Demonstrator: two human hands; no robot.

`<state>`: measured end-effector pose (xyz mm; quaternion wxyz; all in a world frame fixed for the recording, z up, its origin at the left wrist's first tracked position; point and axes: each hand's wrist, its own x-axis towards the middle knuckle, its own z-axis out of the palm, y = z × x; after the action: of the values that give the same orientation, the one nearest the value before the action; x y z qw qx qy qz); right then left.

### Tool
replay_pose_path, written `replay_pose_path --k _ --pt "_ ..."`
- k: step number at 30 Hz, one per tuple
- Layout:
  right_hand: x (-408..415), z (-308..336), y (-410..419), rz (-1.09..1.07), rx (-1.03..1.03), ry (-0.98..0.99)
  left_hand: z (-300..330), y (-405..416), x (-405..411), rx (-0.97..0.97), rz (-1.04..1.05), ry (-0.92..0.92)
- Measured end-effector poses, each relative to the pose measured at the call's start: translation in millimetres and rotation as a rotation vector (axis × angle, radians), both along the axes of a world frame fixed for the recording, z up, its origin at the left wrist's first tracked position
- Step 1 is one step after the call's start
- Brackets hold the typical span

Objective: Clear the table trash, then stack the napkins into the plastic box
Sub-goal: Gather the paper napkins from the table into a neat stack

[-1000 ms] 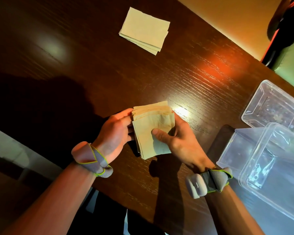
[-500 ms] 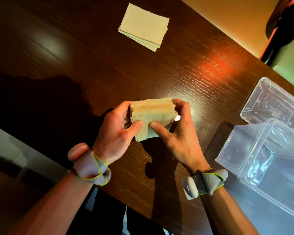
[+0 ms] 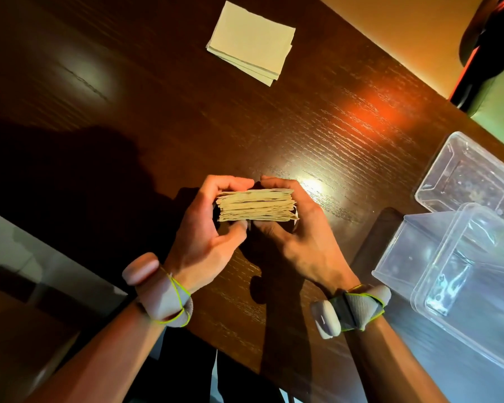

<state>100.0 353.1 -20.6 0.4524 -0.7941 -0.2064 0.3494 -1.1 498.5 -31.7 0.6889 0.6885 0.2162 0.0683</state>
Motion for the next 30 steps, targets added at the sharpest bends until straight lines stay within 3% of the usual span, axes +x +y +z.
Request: replay_pose_path --k 6,13,24,30 --pt "-5.1 -0.5 7.4 -0.032 0.08 -0.001 7.9 -8.0 6.7 -0.115 0.095 -0.086" --pt "-7.7 0.7 12.2 -0.094 0.1 -0.001 8.5 -15.6 17.3 0.012 0.293 -0.051" --pt "-13.1 3.7 12.1 -0.122 0.13 0.012 8.5 -15.1 14.3 0.017 0.25 0.009" --pt "-10.8 2.3 10.7 -0.137 0.162 0.052 4.4 -11.2 7.1 -0.084 0.103 -0.098"
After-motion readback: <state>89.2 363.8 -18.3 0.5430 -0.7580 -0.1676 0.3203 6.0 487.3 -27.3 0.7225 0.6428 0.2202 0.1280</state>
